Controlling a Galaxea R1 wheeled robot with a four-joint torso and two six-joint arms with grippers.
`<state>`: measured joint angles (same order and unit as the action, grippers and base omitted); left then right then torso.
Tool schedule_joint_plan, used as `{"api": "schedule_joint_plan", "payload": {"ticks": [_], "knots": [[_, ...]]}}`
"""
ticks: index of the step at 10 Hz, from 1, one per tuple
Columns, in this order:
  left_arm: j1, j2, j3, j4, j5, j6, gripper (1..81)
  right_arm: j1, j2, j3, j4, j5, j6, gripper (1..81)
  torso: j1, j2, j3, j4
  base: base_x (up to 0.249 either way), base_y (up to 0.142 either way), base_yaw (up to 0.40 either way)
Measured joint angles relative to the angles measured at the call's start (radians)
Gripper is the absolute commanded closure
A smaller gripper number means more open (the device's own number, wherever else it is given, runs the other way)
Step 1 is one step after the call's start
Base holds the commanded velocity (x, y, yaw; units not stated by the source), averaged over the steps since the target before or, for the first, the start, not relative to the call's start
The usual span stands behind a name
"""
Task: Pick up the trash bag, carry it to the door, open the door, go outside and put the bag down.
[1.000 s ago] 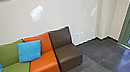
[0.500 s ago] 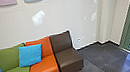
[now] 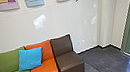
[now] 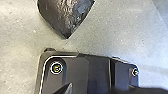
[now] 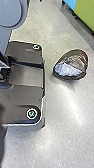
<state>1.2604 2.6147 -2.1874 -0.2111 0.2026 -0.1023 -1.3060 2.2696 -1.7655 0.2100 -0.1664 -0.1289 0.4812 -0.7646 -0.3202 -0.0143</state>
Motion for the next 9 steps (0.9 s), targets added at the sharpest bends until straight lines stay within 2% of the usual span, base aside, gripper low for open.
{"api": "schedule_joint_plan", "payload": {"ticks": [3,4,5,9], "knots": [[-0.003,0.001,-0.005,-0.014,0.014,0.0,1.0,0.08,-0.052,0.03,0.035,-0.082,0.004,1.0,0.066,-0.104,0.0,-0.003,0.0,0.0,0.0],[-0.011,0.004,-0.018,-0.015,0.019,0.0,1.0,0.129,-0.068,0.042,0.064,-0.149,0.007,1.0,0.08,-0.127,-0.003,-0.01,0.0,0.0,0.0],[-0.026,0.004,-0.02,-0.023,0.036,0.0,1.0,0.148,-0.085,0.056,0.082,-0.18,0.006,1.0,0.096,-0.152,-0.018,-0.016,0.0,0.0,0.0],[-0.044,0.006,-0.021,-0.036,0.053,0.0,1.0,0.182,-0.11,0.064,0.094,-0.2,0.006,1.0,0.181,-0.285,-0.141,-0.019,0.0,0.0,0.0]]}}
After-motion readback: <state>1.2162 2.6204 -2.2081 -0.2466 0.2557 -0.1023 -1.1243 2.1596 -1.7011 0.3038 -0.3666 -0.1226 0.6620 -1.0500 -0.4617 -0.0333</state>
